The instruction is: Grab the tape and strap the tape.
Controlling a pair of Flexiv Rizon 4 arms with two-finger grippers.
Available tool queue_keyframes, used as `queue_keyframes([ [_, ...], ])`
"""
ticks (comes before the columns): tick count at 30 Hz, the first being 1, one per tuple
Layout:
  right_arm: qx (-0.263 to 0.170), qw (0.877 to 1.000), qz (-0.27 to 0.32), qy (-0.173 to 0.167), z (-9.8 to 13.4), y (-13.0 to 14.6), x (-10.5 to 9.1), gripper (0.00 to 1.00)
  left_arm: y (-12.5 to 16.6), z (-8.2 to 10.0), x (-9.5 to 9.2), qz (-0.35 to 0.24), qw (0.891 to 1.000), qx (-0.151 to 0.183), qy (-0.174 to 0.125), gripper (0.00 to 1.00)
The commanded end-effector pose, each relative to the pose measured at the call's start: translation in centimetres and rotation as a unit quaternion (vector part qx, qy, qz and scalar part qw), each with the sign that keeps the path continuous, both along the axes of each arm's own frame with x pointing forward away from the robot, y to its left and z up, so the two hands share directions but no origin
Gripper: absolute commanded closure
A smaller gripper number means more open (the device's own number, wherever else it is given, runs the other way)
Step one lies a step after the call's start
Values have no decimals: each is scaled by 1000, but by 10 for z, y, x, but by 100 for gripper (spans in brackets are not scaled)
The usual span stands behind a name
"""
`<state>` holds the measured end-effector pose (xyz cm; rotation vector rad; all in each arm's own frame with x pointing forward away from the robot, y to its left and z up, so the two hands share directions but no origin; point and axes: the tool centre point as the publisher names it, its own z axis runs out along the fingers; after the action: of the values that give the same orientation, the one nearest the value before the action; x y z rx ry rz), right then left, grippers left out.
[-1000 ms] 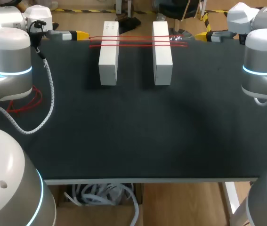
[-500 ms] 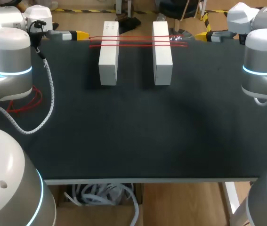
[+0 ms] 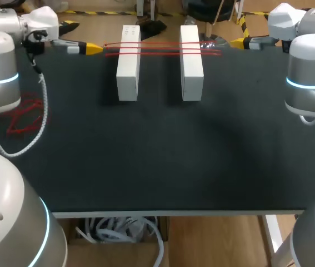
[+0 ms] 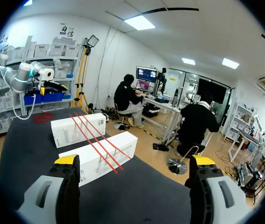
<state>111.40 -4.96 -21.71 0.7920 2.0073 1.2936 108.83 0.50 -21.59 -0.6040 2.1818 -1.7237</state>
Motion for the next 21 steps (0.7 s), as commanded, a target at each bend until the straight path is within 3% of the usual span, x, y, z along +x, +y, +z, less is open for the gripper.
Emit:
queue_keyframes([
  [1, 0, 1000, 0, 1, 0, 0, 0, 0, 0, -8, 13, -92, 995, -26, -16, 0],
  [8, 0, 1000, 0, 1, 0, 0, 0, 0, -9, -17, 21, -115, 993, -32, -13, 0],
  [9, 0, 1000, 0, 1, 0, 0, 0, 0, -10, -19, 22, -118, 992, -34, -14, 4],
  [10, 0, 1000, 0, 1, 0, 0, 0, 0, -11, -20, 23, -121, 992, -34, -14, 31],
  [11, 0, 1000, 0, 1, 0, 0, 0, 0, -11, -22, 24, -123, 992, -35, -13, 44],
  [15, 0, 1000, 0, 1, 0, 0, 0, 0, -13, -29, 27, -131, 990, -40, -14, 60],
  [21, 0, 1000, 0, 1, 0, 0, 0, 0, -15, -38, 31, -142, 989, -43, -15, 56],
])
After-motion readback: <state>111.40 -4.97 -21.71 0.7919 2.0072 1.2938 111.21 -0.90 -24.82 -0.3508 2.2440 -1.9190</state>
